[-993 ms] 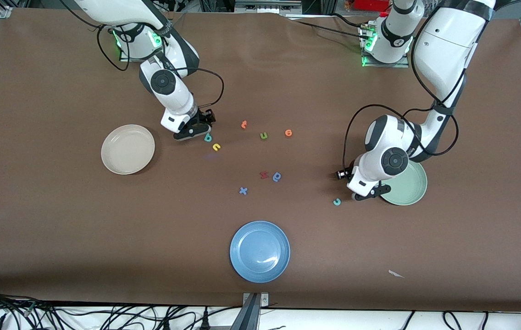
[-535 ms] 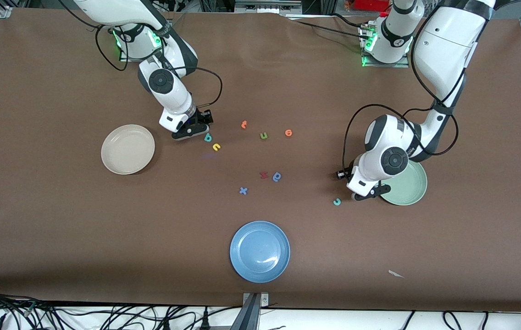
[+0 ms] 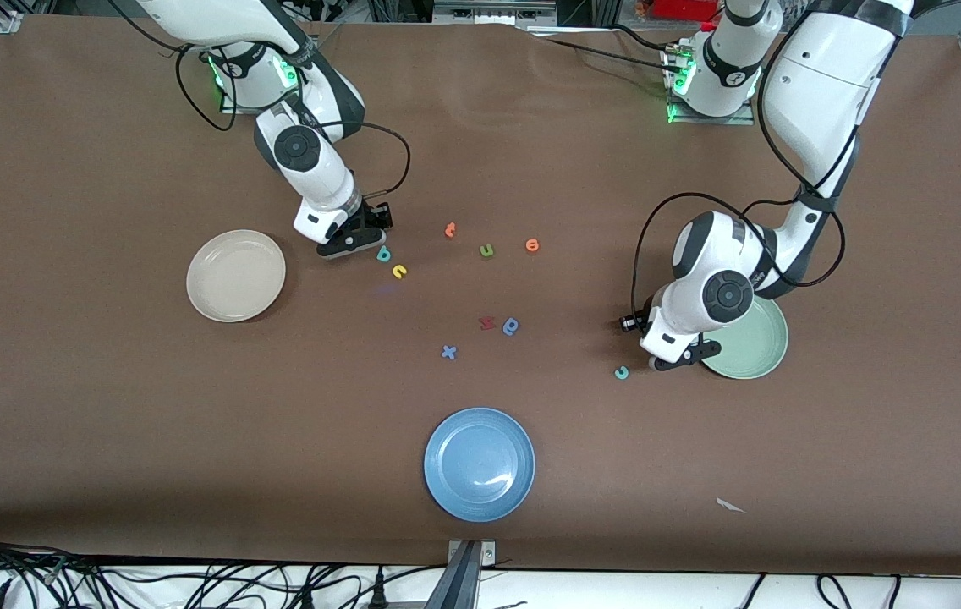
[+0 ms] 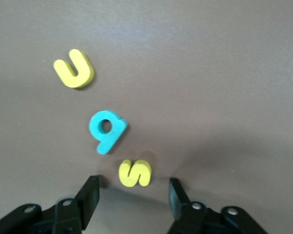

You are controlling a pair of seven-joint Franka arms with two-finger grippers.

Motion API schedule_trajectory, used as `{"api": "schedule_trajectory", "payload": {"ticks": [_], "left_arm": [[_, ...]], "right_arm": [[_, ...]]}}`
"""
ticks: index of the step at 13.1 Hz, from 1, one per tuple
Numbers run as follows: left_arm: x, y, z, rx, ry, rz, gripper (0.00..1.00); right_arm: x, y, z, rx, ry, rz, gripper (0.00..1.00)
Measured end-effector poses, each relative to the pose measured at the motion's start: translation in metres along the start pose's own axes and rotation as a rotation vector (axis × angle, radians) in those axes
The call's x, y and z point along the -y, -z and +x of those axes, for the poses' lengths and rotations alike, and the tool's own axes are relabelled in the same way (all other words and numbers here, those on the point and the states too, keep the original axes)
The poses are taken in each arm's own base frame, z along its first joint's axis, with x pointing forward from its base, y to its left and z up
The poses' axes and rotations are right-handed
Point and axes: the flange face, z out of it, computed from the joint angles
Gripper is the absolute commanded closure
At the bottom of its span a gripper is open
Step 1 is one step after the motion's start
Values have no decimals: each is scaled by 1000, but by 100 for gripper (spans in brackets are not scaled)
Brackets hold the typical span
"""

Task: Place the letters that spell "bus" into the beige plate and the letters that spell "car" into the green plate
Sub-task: 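Grasp the teal L letter with the left gripper while the right grasps yellow s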

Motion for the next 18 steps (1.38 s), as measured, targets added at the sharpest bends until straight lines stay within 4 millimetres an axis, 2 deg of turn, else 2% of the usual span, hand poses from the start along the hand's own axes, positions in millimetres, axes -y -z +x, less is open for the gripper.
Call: {"api": "schedule_trajectory", "payload": {"ticks": [3,4,10,14,17,18], "left_arm": [[-1,1,2,-13,1,-8,55],[-1,1,2,-13,0,-8,58],[-1,1,2,-21,-11,2,73],[-3,2,1,-29,-31,16,73],[-3,3,2,-34,-31,15,74],[-2,5,4,-43,-30,13,74]], "right_arm": [[16,7,3,-25,50,-3,34],[18,8,4,-30,62,-7,34],[6,5,7,-33,76,-31,34],[3,2,3,-22,74,-35,42],[3,1,3,-21,68,-35,43],[4,1,3,-21,68,-35,47]]}}
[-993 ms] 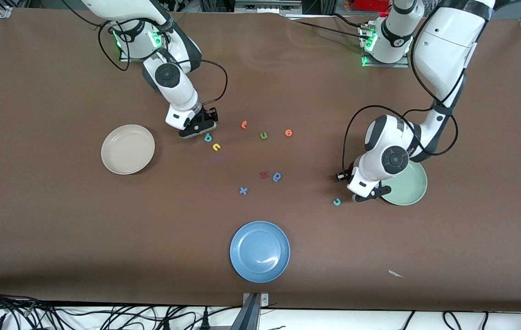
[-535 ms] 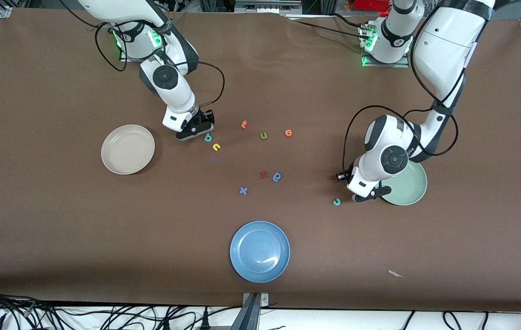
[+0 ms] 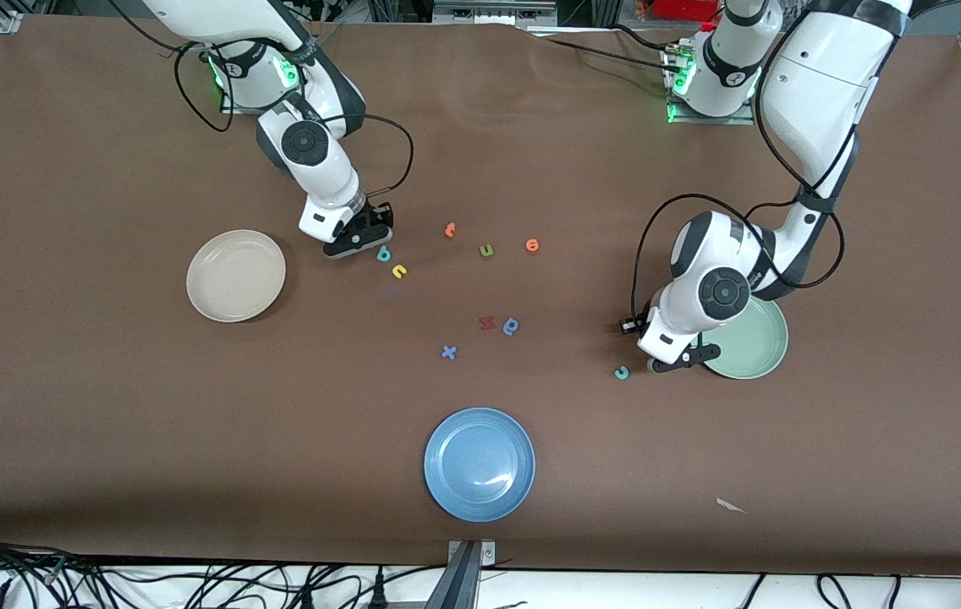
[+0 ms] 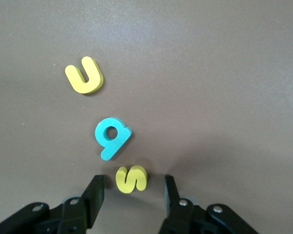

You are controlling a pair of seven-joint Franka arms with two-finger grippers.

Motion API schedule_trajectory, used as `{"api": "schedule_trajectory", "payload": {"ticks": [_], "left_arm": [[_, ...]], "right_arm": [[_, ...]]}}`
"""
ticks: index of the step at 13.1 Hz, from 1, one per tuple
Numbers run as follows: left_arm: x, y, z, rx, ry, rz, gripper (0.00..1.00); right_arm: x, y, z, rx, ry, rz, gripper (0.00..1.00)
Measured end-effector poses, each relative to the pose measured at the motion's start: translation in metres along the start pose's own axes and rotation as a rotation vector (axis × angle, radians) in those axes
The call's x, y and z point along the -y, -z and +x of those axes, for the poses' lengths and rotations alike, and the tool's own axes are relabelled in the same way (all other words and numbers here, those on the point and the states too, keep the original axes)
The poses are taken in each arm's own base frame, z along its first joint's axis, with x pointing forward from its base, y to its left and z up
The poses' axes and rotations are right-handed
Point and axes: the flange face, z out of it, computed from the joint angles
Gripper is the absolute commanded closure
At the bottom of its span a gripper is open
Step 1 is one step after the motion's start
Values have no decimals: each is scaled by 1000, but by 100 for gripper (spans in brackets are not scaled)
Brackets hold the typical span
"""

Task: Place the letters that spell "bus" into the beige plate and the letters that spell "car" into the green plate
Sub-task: 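Grasp the teal L letter with the left gripper while the right grasps yellow s, then carry the yellow s onto the cream plate while the left gripper carries the L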

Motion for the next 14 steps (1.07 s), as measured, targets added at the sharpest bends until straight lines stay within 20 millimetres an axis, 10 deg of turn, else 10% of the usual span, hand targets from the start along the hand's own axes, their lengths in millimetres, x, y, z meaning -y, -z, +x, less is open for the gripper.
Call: {"api": "schedule_trajectory", "payload": {"ticks": [5,9,13,14], "left_arm": [[8,43,25,-29,0,-1,74],[67,82,38,89,-71,63,73],[110,64,45,159,-84,70,70],[110,55,45,172,-85,72,55]], "right_arm": [[0,1,0,-1,-2,-1,60],[-1,2,1,-4,-3,-2,71],[-1,2,1,-5,-2,-3,79],[-1,2,1,-5,-2,-3,80]]}}
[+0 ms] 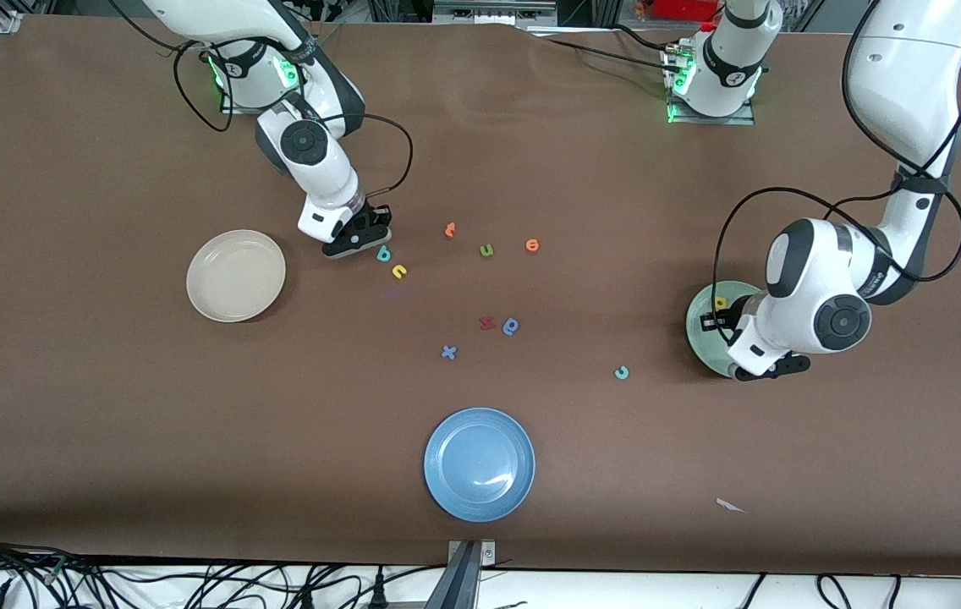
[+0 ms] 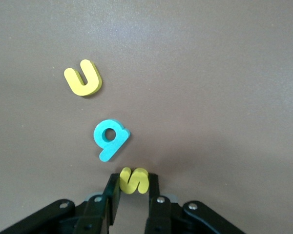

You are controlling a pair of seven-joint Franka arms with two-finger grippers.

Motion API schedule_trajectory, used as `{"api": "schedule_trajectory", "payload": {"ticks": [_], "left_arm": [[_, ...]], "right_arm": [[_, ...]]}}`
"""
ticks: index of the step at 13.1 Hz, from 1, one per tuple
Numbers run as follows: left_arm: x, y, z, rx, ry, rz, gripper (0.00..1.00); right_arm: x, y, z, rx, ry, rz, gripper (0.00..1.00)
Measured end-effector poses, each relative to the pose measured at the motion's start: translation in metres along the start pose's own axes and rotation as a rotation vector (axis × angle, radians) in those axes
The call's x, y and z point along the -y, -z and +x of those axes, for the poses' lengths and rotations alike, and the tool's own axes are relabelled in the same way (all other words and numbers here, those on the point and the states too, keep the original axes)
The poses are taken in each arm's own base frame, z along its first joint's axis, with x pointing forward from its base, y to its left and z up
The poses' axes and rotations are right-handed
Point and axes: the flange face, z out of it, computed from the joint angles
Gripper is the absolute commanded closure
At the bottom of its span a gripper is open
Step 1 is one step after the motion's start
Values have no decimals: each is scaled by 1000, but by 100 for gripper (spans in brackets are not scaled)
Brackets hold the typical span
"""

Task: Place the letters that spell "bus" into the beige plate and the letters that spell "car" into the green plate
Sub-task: 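Carry the yellow s onto the cream plate while the left gripper carries the L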

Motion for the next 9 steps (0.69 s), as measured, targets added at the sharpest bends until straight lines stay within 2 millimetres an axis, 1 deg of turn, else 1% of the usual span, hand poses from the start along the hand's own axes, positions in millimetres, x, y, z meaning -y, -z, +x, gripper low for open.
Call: {"api": "schedule_trajectory", "payload": {"ticks": [1,2,3,4,6,7,8,9], "left_arm": [[-1,-7,1,8,-2,0,19],[-2,-11,2,11,-2,0,0],[-2,-10,3,6,-2,-2,0],[-3,-6,4,-5,-3,-5,0],[-8,10,9,-40,-7,-17,0],[-14,21,12,-62,-5,-25,0],[-21,30,13,-80,13,-32,0],[-29,37,13,-97,45,-37,0]], "right_arm": [[0,0,0,-1,0,0,80],[0,1,1,0,1,-1,80],[0,4,2,3,2,-6,80],[-2,11,5,7,1,-17,80],[-12,33,13,16,-3,-48,80],[-23,46,17,18,-1,-62,80],[-39,56,20,23,7,-75,80],[-58,64,22,35,19,-87,79]]}}
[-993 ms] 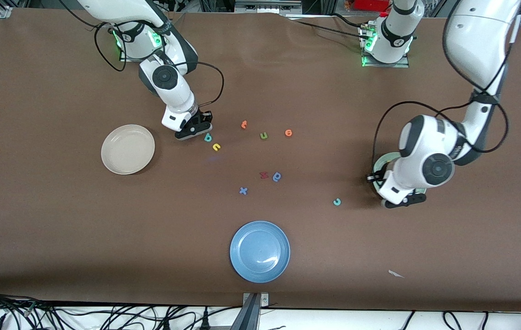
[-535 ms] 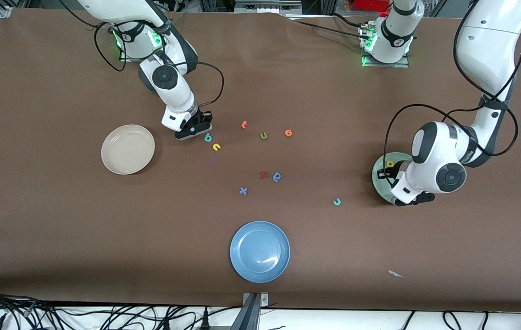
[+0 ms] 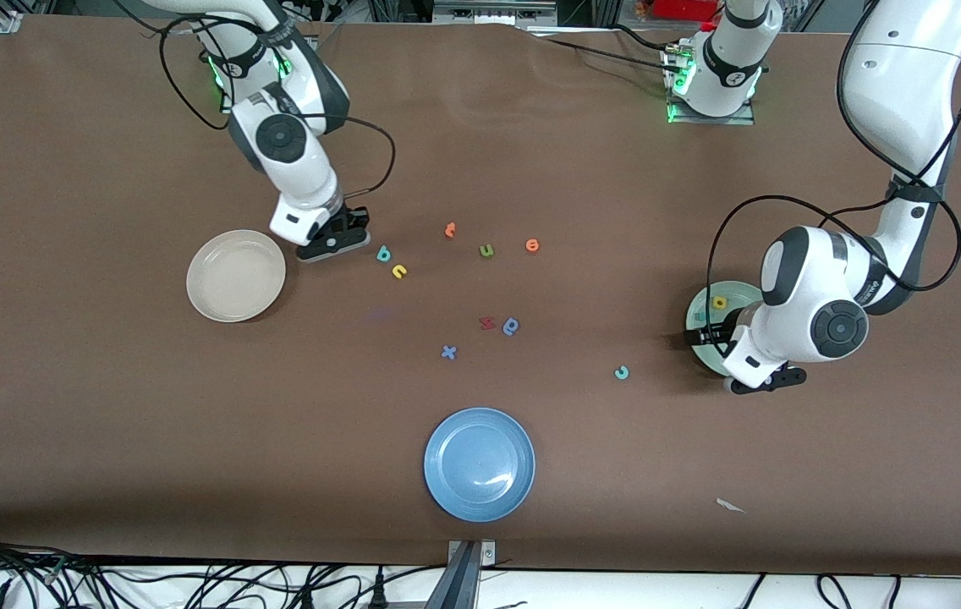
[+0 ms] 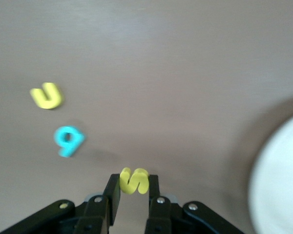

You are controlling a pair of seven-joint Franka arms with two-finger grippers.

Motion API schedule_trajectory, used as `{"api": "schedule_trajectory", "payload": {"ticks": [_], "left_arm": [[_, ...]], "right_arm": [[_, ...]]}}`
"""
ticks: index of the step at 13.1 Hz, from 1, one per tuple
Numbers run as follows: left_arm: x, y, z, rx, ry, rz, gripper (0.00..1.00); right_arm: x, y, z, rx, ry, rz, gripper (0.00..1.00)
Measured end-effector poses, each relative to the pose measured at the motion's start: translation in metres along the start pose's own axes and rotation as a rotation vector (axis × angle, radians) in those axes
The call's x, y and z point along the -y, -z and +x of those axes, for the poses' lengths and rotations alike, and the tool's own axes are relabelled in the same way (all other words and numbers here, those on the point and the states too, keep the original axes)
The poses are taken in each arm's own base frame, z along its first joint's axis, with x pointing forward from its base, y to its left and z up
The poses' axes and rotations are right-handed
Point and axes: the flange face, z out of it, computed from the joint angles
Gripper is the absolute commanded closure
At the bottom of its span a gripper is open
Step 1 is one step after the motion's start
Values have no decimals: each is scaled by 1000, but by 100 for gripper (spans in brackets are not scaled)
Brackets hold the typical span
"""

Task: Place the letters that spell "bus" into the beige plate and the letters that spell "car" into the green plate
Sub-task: 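Carry the yellow s onto the cream plate while the left gripper carries the L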

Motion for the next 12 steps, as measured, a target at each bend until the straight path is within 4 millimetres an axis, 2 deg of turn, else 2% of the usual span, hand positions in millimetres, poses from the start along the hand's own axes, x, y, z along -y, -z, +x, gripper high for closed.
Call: {"api": "schedule_trajectory", "payload": {"ticks": [2,4,6,7,8,9,12], "left_arm": [[-30,1,2,-52,74,-22,0],[-62,-12,7,-109,136,-61,0],[-78,-27,12,-148,184,-97,0],[-82,-30,13,-152,205,-103,0],[-87,-33,13,-153,237,-109,0],[-95,-37,12,-159,280,-120,0],[-126,-60,17,-155,385,-145,0]], "right_arm": [[-46,8,0,24,38,-14,79],[-97,8,-3,44,78,-17,79],[-150,4,-11,61,122,-18,76],[-176,2,-17,69,139,-19,68],[-195,-1,-23,77,148,-18,53],[-207,-3,-27,82,150,-16,29],[-206,-5,-27,85,151,-14,27]]}}
